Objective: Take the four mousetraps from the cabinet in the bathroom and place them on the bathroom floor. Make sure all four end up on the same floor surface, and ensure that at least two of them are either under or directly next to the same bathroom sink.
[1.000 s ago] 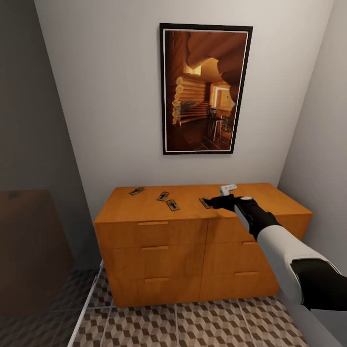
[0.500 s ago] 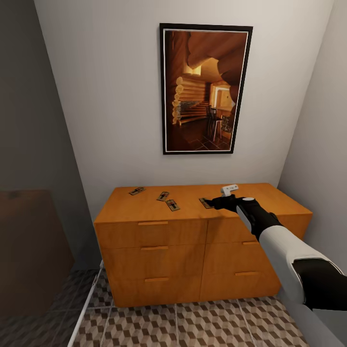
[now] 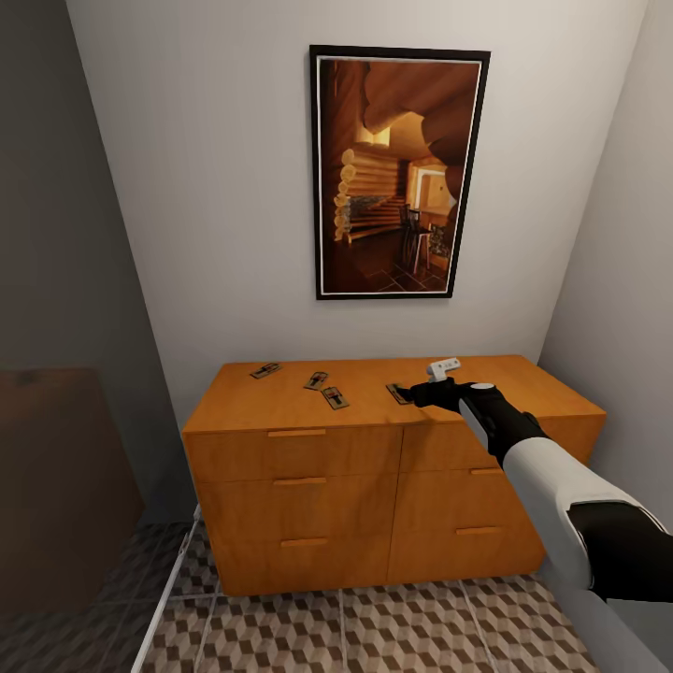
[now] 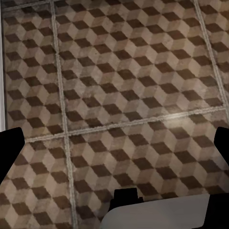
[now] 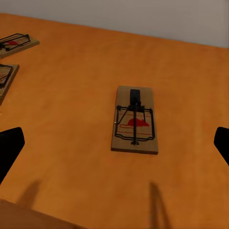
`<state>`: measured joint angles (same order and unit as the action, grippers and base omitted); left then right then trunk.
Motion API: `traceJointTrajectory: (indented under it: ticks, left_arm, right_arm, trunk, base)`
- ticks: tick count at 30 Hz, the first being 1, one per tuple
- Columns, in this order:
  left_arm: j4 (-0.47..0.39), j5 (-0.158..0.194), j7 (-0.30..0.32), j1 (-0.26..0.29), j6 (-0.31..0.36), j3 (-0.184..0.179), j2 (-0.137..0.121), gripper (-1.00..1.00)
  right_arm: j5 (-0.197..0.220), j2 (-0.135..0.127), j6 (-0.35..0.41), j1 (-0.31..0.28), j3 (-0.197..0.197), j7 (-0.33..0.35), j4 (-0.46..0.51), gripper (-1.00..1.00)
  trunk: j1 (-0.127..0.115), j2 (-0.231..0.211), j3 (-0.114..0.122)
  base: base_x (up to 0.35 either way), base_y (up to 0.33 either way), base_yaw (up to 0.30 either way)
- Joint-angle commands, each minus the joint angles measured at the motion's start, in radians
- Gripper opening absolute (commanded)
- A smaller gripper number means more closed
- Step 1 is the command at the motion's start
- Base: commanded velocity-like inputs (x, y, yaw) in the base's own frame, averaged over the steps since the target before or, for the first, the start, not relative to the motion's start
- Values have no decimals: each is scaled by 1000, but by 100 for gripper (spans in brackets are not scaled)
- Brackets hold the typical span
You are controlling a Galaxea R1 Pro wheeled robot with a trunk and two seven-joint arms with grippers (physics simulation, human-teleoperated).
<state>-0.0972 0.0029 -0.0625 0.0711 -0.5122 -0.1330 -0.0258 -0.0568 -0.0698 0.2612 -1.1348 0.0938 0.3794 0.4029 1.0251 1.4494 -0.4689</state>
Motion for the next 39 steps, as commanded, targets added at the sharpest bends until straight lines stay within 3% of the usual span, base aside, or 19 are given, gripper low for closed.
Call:
traceJointTrajectory:
  ticks: [1,39]
  left_arm:
    - [1,0,-7,1,-3,-8,0,100]
    - [1,0,-7,0,-3,-7,0,100]
  right_arm:
    - [-6,-1,4,0,3,3,2,100]
    - [-6,-25,3,0,4,4,-1,100]
  trunk:
    - [0,1,-1]
    - [0,1,-1]
  base:
    - [0,0,0]
    - [3,0,0]
